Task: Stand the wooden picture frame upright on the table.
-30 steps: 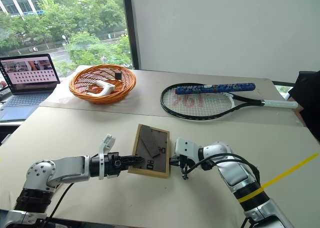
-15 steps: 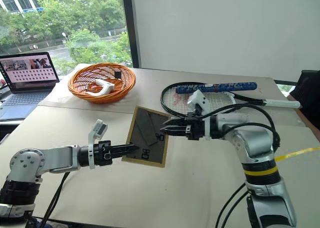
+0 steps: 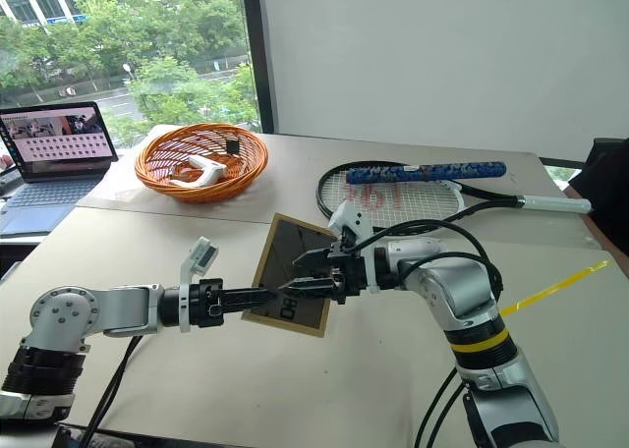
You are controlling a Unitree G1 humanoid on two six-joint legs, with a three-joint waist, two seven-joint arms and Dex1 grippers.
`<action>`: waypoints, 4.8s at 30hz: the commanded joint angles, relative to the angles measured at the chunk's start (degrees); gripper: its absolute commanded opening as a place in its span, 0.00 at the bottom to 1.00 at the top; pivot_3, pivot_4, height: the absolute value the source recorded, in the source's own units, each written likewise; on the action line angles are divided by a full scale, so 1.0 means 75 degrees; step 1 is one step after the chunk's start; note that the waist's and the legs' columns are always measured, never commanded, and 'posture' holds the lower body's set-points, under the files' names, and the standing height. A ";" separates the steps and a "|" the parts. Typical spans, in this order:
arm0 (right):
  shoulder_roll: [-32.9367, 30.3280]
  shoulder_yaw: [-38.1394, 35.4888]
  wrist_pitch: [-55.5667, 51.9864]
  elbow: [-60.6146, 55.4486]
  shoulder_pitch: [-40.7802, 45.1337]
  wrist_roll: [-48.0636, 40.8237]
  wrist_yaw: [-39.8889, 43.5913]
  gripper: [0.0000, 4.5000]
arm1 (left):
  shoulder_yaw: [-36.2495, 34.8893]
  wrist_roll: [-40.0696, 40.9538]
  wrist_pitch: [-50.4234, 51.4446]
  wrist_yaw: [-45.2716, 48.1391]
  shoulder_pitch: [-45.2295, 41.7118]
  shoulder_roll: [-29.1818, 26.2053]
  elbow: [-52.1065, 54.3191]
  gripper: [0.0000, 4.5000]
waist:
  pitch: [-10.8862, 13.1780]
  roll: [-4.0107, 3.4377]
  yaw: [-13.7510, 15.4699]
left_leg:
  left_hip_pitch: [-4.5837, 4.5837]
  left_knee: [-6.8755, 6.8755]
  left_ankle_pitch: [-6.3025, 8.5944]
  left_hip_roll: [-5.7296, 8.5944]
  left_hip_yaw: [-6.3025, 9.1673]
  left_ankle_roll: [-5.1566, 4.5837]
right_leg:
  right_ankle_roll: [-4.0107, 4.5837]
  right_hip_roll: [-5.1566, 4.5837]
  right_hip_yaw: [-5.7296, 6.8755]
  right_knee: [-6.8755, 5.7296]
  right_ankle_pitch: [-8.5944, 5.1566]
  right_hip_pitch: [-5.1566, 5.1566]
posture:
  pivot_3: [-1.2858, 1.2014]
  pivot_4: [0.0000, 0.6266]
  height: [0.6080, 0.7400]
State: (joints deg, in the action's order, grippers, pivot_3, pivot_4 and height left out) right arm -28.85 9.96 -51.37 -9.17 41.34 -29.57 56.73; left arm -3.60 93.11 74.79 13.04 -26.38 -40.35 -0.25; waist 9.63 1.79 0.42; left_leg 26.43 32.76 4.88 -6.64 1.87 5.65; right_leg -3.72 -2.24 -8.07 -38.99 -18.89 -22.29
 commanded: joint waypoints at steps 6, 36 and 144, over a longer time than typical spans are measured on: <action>-0.0312 -0.0056 0.0243 0.0227 0.0194 0.0199 -0.0049 0.82 | -0.0371 0.0032 0.0033 0.0435 -0.0134 0.0060 0.0213 0.25 | 0.0000 0.0000 -0.0034 | 0.0000 -0.0003 0.0000 0.0000 0.0000 0.0000 | 0.0000 0.0000 0.0000 0.0000 0.0000 -0.0003 | 0.52 0.24 0.74; -0.1893 -0.1027 0.6039 0.1308 -0.1307 0.2443 0.0361 0.82 | 0.0500 0.2652 0.1885 0.0512 -0.0898 -0.0481 -0.2985 0.25 | 0.0003 0.0004 -0.0113 | -0.0001 -0.0006 0.0004 0.0000 0.0001 -0.0006 | 0.0004 0.0000 0.0006 -0.0001 -0.0008 0.0000 | 0.52 0.24 0.74; -0.0965 -0.2521 0.3645 -0.1992 -0.4819 0.0433 -0.1154 0.98 | -0.1188 -0.8957 -0.6745 0.3572 0.2895 0.0055 0.1634 1.00 | 0.0020 0.0004 -0.0214 | -0.0001 0.0007 0.0003 0.0000 0.0005 -0.0009 | -0.0001 -0.0007 0.0012 -0.0010 -0.0014 0.0007 | 0.52 0.24 0.74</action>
State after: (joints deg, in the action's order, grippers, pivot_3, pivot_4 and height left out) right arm -35.61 -6.02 -27.18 -19.52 5.63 -26.37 49.13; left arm -12.96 28.69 26.90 40.30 -5.13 -39.27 10.81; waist 9.78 1.82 -1.18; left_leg 26.41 32.83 4.90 -6.64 1.91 5.58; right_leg -3.73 -2.29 -7.98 -39.06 -18.99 -22.23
